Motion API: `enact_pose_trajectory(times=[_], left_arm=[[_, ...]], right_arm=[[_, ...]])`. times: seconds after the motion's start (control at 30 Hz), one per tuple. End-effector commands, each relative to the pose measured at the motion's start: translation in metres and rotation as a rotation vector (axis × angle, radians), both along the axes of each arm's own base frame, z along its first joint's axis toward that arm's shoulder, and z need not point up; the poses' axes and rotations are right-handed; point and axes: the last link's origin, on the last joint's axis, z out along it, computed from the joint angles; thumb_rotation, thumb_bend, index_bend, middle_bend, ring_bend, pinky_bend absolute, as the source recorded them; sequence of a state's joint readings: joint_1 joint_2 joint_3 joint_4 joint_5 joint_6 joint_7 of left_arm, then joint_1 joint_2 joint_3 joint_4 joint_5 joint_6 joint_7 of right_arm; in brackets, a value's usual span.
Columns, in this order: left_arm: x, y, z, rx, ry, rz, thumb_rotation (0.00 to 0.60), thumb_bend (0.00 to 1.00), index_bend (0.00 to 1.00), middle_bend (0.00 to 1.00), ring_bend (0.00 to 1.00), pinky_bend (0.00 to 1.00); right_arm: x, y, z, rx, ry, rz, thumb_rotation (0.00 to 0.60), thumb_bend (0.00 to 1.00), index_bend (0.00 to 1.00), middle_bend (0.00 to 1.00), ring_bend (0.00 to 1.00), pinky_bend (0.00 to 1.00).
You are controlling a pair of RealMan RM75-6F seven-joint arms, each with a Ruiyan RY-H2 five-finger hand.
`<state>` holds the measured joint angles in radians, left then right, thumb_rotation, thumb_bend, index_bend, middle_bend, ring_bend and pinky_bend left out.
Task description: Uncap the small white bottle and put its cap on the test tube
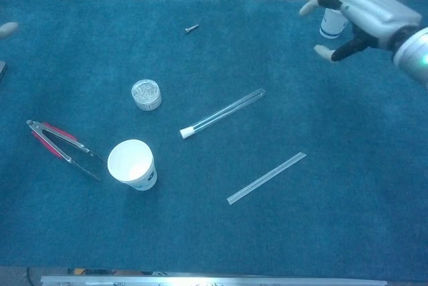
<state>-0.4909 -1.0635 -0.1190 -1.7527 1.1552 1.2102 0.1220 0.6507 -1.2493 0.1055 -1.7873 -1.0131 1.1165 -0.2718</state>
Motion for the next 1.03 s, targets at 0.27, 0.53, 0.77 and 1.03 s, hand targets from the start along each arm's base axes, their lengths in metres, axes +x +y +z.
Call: enact_pose_trajectory(times=[0.27,0.53,0.77,1.03], left_arm=[[-0.046,-0.039,0.009,0.076,0.124,0.101,0.6,0.34,0.23,0.09,0.0,0.07],[-0.06,-0.074,0.018,0.127,0.127,0.15,0.6,0.34,0.23,0.09,0.0,0.07],[-0.065,-0.099,0.025,0.159,0.122,0.16,0.6,0.34,0.23,0.09,0.0,0.07],[-0.066,-0.105,0.03,0.188,0.104,0.158,0.6,0.34,0.23,0.09,0.0,0.07]], right_arm=[[-0.048,0.055,0.046,-0.099,0.049,-0.084,0.6,0.34,0.23,0.16,0.07,0.1],[-0.063,0.093,0.073,-0.179,0.073,-0.122,0.6,0.34,0.23,0.16,0.07,0.1],[-0.061,0.115,0.085,-0.212,0.085,-0.12,0.6,0.34,0.23,0.16,0.07,0.1],[-0.061,0.122,0.084,-0.209,0.079,-0.129,0.6,0.34,0.23,0.16,0.07,0.1]])
